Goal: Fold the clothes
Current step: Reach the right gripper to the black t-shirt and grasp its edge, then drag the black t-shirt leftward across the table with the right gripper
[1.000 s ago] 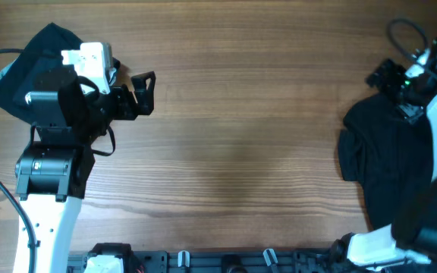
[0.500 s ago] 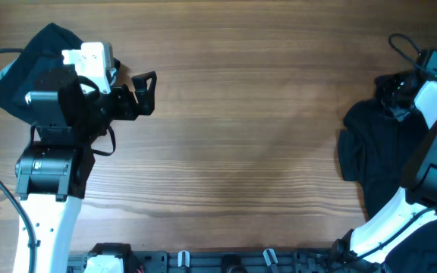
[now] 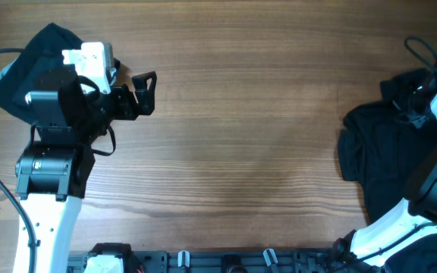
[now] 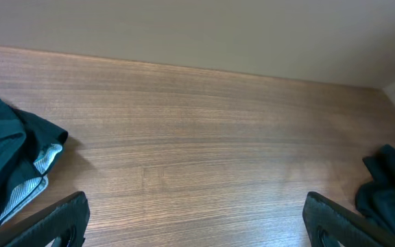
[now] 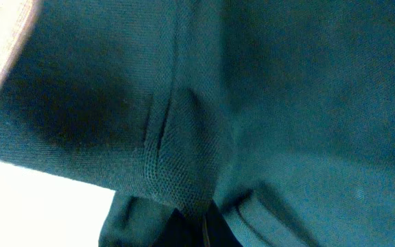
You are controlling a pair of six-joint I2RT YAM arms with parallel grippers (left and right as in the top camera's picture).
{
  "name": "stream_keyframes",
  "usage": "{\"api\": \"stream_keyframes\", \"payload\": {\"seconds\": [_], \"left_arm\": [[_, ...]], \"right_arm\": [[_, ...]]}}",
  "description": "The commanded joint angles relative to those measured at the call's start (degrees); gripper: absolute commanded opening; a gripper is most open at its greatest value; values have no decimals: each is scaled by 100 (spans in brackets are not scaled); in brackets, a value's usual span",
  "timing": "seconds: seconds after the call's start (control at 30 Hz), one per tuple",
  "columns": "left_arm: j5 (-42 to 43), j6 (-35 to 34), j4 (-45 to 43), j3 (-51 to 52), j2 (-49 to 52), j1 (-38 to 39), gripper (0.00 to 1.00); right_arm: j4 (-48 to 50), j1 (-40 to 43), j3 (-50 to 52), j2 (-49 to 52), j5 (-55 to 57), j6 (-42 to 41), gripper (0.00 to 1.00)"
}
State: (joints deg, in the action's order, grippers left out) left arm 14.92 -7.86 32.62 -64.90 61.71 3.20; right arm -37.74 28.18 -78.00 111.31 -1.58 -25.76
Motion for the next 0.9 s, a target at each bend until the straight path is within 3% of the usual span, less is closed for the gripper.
{"api": "stream_keyframes", "payload": {"seconds": [0.0, 0.13, 0.3, 0.4, 0.53, 0.6, 0.67, 0.73, 0.87], "left_arm": [[68, 9, -24, -131, 39, -11, 100], [70, 9, -98, -133, 26, -11, 100], [-562, 9, -330, -221, -299, -11, 100], [-826, 9, -796, -221, -896, -20, 100], [-1270, 9, -553, -223, -1375, -199, 100], [-1270, 9, -201, -223, -1482, -308, 100], [-1294, 9, 76, -223, -1484, -354, 100], [-1283, 9, 175, -223, -1443, -352, 100], [-673, 9, 433, -221, -898, -282, 100]], "right_arm": [[505, 42, -81, -133, -1384, 1086, 4], [846, 28, -125, -708, -2138, 1012, 4], [772, -411, -682, -2424, -2811, 754, 4], [863, -1928, -940, -3163, -2750, 444, 5], [898, -4356, -938, -2796, -2236, 304, 11], [907, -5565, -938, -2361, -2140, 323, 44], [876, -6255, -938, -2140, -1620, 452, 73], [809, -6245, -955, -2297, -789, 492, 82], [568, -5187, -955, -2977, -741, 457, 85]]}}
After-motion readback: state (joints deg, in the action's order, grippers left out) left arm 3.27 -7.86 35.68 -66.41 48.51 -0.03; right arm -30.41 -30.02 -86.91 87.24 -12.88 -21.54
